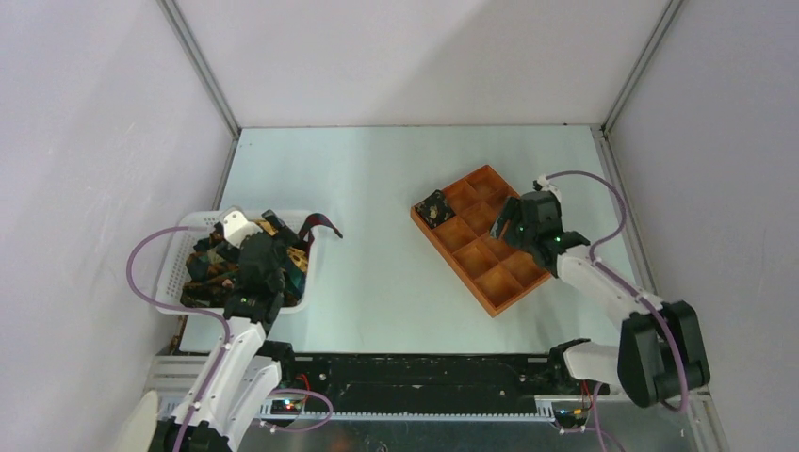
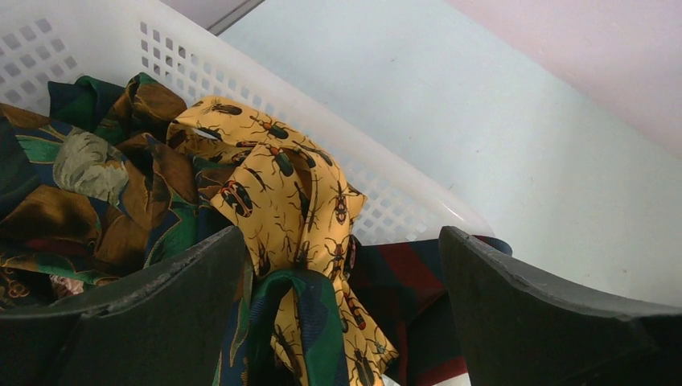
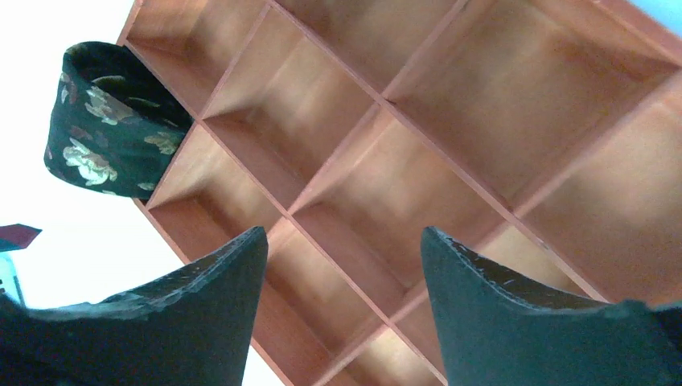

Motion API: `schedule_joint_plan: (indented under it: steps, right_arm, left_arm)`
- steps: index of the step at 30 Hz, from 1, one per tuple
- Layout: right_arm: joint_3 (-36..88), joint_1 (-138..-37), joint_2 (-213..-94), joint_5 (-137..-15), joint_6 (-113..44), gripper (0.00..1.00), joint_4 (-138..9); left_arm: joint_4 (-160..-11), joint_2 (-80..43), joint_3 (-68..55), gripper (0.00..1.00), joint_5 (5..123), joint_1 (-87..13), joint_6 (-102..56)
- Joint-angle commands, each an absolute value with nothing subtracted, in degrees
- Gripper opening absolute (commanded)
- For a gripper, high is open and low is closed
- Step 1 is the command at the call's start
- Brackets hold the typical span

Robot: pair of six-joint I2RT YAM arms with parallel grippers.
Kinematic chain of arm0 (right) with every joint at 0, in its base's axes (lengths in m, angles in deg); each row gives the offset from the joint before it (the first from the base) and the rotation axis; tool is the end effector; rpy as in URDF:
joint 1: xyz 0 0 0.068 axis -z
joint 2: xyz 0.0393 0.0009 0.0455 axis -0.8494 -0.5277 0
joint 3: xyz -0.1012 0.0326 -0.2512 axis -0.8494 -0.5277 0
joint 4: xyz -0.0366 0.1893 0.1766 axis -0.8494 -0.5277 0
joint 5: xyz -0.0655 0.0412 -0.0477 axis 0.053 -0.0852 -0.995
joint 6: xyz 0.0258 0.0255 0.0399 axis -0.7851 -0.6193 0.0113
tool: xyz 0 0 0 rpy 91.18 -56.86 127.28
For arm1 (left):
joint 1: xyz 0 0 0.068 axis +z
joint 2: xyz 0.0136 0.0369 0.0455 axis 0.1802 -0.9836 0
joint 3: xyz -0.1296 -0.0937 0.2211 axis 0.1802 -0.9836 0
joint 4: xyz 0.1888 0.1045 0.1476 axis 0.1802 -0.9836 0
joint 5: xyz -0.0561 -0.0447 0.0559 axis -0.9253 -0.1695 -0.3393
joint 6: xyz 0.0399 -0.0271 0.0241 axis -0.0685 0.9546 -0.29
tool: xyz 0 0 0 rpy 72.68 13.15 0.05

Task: Roll the ties
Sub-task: Move the storage box to the corner of the board.

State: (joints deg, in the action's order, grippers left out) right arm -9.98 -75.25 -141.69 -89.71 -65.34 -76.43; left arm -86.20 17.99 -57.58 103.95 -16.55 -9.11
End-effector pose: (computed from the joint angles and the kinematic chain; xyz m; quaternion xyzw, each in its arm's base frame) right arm 0.2411 0.0702 0.2172 0.1864 0.8945 0.1428 0.3805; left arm 0.1674 0.0008 0.2340 -0.2914 0.7292 0.0536 0.6168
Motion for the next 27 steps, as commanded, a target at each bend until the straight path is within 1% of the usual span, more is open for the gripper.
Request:
schedule_joint_plan:
  steps: [1, 3, 5, 10, 21, 25, 26, 27]
  right_arm:
    - [-5.7, -76.8, -147.9, -88.5, -69.1, 0.68, -72.4]
    - [-4.6, -77.0, -150.6, -89.4, -69.9, 0.62, -72.3]
    - [-3.8, -77.0, -152.7, -90.9, -70.7, 0.59, -72.4]
    - [-2.9, -77.2, -157.4, -93.3, -72.8, 0.57, -71.5]
    - [-2.5, -77.1, -162.7, -97.8, -74.4, 0.47, -68.1]
    - [-1.5, -76.6, -163.5, -98.7, -74.0, 0.41, -67.9]
    - [-1.3, -76.4, -163.7, -98.7, -73.7, 0.36, -67.9]
    - [-0.8, -75.9, -164.0, -98.6, -73.6, 0.34, -67.9]
  left_arm:
    - [-83.7, 19.8, -57.2, 0.98, 102.5, -16.0, -10.0]
    - [-83.7, 20.1, -57.3, 0.98, 102.4, -16.0, -9.9]
    - [-83.7, 20.2, -57.4, 0.98, 102.3, -16.0, -9.9]
    - [-83.0, 20.5, -57.8, 0.98, 101.1, -16.0, -10.2]
    - [-82.7, 20.6, -57.9, 0.98, 101.0, -16.0, -10.3]
    - [-82.4, 20.3, -58.0, 0.98, 100.7, -16.0, -10.3]
    - [-82.2, 20.2, -58.0, 0.98, 100.6, -16.0, -10.2]
    - [-82.1, 20.2, -58.0, 0.98, 100.6, -16.0, -10.2]
